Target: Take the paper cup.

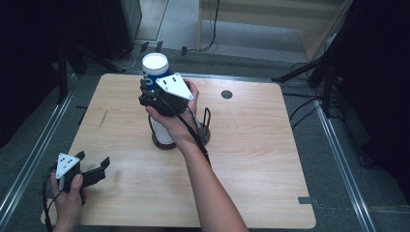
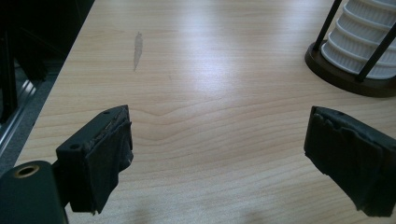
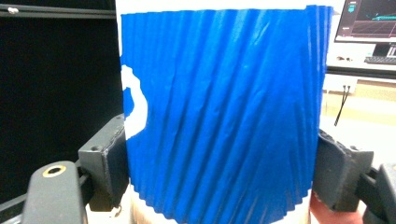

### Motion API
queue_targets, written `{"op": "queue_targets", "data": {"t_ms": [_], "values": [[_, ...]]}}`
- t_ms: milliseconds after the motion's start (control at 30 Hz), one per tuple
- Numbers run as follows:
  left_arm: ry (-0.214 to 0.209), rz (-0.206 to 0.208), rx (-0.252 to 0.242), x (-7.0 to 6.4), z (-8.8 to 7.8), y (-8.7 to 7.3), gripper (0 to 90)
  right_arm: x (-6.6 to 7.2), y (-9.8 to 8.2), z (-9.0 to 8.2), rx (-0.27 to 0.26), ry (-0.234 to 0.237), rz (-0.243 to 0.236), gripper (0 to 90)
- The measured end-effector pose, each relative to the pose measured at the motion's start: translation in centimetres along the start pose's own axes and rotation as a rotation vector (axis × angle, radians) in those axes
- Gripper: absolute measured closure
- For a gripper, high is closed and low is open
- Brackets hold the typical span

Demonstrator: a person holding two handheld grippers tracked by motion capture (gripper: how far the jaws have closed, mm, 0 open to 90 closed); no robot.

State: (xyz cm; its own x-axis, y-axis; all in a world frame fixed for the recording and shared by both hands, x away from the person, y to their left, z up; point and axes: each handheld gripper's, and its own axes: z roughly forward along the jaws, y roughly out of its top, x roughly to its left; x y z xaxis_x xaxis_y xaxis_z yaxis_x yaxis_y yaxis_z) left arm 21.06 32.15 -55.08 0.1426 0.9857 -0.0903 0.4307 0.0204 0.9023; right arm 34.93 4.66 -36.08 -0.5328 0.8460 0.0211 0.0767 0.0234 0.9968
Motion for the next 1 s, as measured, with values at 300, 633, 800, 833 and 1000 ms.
{"op": "queue_targets", "data": {"t_ms": [300, 633, 800, 833, 1000], "values": [[0.001, 0.000, 0.001, 0.0, 0.0, 0.0, 8.6, 0.0, 1.4, -0.2, -0.033, -0.002, -0.011, 19.6], [-0.001, 0.000, 0.001, 0.0, 0.0, 0.0, 8.6, 0.4, 3.4, -0.4, -0.094, -0.007, -0.022, 19.9], [-0.003, -0.001, 0.002, 0.0, 0.0, 0.0, 8.6, 0.6, 4.5, -0.6, -0.123, -0.012, -0.025, 19.9], [-0.003, -0.001, 0.002, 0.0, 0.0, 0.0, 8.6, 0.6, 4.7, -0.7, -0.130, -0.012, -0.030, 19.9], [-0.002, 0.000, 0.003, 0.0, 0.0, 0.0, 8.6, 0.5, 5.6, -1.1, -0.149, -0.023, -0.031, 19.8]]}}
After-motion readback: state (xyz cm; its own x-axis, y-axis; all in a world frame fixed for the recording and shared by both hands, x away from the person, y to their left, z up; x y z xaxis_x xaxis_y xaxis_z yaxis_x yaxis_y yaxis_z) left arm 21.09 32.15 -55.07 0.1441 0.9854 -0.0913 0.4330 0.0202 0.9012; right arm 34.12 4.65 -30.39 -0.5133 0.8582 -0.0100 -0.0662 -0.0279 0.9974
